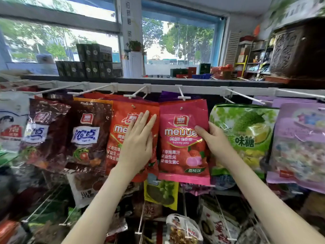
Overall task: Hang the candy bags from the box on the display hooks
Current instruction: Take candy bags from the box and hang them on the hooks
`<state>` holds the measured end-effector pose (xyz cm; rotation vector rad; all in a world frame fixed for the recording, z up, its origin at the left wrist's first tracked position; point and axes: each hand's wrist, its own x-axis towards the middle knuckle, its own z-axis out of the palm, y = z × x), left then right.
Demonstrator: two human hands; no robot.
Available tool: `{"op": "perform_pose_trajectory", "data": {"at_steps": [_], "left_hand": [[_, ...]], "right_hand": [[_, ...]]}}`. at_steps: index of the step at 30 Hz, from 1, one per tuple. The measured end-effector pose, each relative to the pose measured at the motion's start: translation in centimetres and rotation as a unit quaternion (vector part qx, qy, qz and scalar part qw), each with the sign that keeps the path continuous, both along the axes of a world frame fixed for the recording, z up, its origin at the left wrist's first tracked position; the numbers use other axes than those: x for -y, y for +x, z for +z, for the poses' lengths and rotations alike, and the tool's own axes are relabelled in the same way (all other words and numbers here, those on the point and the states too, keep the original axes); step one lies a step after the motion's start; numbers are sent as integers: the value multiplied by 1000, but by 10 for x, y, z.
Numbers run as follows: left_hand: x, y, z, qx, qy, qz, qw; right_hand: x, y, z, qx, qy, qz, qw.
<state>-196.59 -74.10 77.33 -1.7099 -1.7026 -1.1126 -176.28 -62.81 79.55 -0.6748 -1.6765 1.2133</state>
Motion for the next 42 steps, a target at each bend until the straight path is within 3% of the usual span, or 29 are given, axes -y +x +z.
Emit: {"op": "perform_pose_trajectory", "data": {"at_steps": [6, 11, 16, 22, 28, 34, 38, 42], "left_hand": [[6, -21, 0, -92, -51, 46, 993], [-14, -1, -8, -56, -24, 114, 992], [-25, 14, -6, 7, -17, 105, 994], [-17, 13, -8, 9, -14, 91, 996], [-20, 5, -16, -55, -13, 131, 990], [-18, 27, -16, -21, -3, 154, 988], [-19, 59, -16, -60, 15, 107, 992], [-19, 92, -17, -54, 69, -31, 996]], "right_hand": [[-8, 6, 11, -30, -35, 22, 999], [-7, 2, 8, -58, -74, 27, 995], [-3, -7, -3, -80, -67, 8, 994], [-2, -17, -13, -18, 22, -68, 997], [11, -34, -23, 43, 130, -235, 962], [22, -34, -26, 33, 159, -235, 958], [38, -28, -33, 83, 251, -261, 928], [50, -6, -36, 98, 297, -311, 898]]}}
